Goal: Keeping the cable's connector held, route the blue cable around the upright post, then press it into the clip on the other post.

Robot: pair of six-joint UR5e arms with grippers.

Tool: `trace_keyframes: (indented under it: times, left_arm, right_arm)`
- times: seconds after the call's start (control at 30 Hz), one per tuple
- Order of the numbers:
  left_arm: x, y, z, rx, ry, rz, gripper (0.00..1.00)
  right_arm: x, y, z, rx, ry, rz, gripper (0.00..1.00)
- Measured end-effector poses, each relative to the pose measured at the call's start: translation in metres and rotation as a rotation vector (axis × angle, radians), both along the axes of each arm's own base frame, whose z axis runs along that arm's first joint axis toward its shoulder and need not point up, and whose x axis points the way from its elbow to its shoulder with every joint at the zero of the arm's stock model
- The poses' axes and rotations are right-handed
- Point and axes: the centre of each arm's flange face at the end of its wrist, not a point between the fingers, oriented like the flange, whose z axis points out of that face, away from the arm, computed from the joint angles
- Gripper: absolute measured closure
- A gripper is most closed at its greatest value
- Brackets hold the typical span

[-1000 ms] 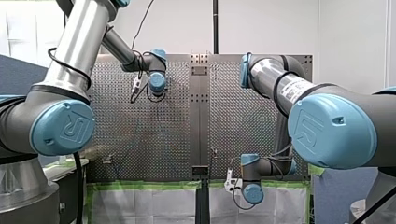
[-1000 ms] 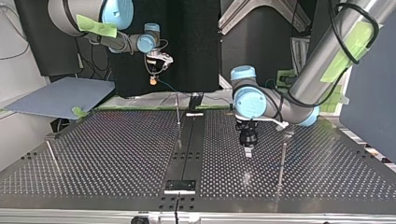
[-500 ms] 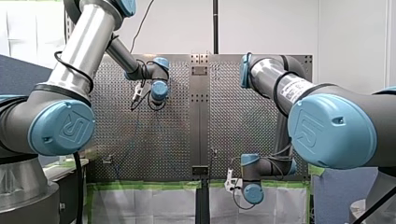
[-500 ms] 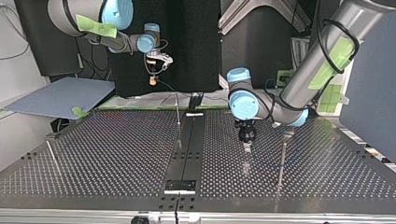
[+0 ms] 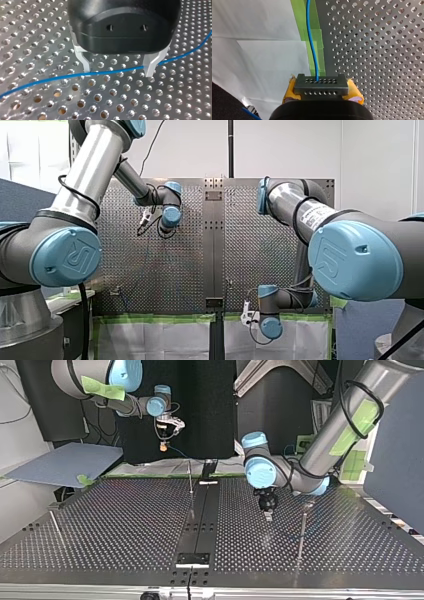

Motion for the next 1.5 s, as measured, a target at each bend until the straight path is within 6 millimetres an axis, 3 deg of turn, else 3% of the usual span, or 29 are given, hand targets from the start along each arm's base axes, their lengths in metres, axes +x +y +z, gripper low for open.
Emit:
trace_keyframes:
  times: [0.47,1.17,1.5]
  left_arm:
    - [-0.022,-0.014,-0.005,0.135,0.115,-0.020,0.00]
    - [-0.020,-0.027,-0.001,0.190,0.058,-0.020,0.00]
    - [-0.012,-0.023,-0.028,0.243,0.103,0.004,0.00]
  right_arm:
    - [-0.004,0.002,-0.008,0.006,0.000,-0.006,1.00]
    - [-0.007,0.004,-0.017,0.003,0.015,0.002,1.00]
    - [-0.006,0.005,-0.017,0.003,0.016,0.007,1.00]
